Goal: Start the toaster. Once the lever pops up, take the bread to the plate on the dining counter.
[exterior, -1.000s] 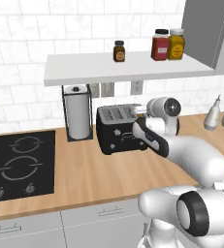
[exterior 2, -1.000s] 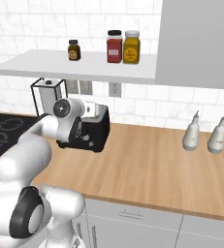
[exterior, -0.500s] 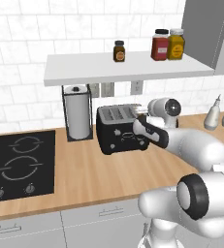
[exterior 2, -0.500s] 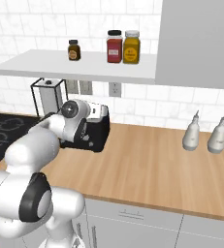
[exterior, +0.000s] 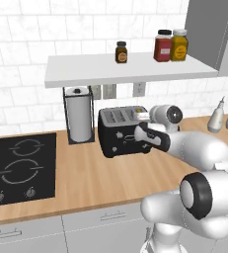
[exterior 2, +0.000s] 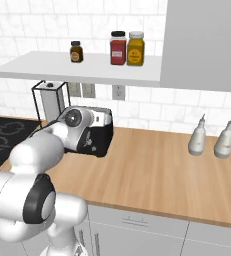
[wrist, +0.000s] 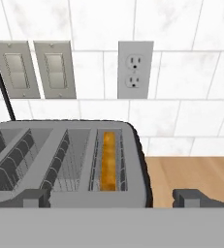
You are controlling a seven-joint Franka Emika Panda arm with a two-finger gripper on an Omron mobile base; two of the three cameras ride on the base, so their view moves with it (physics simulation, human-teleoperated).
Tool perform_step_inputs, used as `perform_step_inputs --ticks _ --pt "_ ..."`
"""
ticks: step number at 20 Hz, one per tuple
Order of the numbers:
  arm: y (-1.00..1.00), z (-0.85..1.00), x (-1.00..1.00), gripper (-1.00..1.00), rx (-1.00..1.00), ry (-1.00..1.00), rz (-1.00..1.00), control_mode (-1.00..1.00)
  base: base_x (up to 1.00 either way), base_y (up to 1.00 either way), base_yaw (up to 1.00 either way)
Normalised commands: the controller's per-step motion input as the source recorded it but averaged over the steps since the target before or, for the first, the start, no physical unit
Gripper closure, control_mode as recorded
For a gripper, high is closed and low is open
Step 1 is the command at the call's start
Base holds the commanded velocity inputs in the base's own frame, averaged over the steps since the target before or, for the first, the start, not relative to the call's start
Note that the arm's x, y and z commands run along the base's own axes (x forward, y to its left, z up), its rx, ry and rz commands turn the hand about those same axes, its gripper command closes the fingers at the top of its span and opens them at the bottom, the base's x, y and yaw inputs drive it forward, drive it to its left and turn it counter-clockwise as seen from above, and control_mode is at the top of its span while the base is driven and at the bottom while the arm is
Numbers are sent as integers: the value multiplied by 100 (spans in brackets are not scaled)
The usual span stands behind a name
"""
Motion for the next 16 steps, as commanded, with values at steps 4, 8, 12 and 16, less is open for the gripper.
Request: perform_step_inputs --ticks 4,8,12,16 --pt "0 -3 13 -100 0 1 0 -100 0 0 0" --pt "0 0 23 -100 0 4 0 -100 0 0 0" --pt "0 0 20 -100 0 4 0 -100 0 0 0" --pt "0 0 16 -100 0 3 0 -100 0 0 0"
